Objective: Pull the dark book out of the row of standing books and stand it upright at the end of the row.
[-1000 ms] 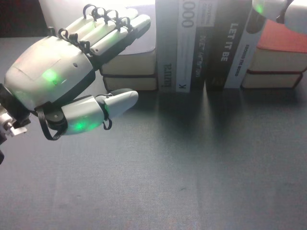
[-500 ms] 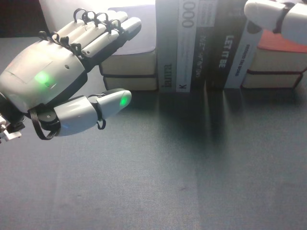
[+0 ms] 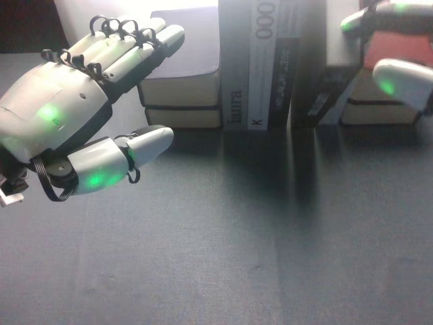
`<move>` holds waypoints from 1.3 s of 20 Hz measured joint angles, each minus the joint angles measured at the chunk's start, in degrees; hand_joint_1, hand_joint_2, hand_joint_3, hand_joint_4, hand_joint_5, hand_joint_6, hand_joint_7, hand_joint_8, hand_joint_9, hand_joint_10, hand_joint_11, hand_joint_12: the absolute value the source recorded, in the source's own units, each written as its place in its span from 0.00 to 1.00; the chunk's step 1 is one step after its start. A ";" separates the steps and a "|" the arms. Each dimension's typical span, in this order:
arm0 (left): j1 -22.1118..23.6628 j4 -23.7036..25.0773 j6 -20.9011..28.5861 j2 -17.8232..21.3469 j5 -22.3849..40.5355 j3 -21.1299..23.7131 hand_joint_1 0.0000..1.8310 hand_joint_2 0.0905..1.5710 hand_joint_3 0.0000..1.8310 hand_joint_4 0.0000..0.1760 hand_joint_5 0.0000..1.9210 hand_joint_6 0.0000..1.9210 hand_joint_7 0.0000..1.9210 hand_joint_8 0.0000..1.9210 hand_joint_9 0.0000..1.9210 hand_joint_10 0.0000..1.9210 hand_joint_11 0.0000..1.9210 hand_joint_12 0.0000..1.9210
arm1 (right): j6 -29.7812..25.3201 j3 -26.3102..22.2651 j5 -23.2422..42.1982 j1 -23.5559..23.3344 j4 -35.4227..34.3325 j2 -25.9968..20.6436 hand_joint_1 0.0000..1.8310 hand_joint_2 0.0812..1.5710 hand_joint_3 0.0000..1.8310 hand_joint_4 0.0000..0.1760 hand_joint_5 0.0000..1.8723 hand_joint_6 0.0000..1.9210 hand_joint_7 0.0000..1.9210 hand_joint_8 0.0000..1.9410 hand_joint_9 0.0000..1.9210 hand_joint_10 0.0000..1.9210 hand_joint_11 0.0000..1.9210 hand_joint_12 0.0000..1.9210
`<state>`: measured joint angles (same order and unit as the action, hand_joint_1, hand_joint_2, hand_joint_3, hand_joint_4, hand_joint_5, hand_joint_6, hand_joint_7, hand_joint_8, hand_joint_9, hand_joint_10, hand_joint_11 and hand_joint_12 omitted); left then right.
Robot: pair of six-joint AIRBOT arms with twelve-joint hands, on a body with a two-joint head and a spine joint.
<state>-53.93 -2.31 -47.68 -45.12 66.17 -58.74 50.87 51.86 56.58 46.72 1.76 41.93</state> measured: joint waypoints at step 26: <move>-1.38 -1.64 0.00 0.28 2.43 0.20 0.16 0.87 0.00 0.20 0.00 0.00 0.00 0.00 0.00 0.00 0.00 0.00 | -8.46 -2.60 16.13 13.05 -1.75 -3.17 0.01 0.91 0.02 0.00 0.08 0.39 0.06 0.00 0.00 0.00 0.00 1.00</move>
<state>-55.31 -3.95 -47.68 -44.84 68.60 -58.54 42.41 49.25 72.71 59.77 0.01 38.76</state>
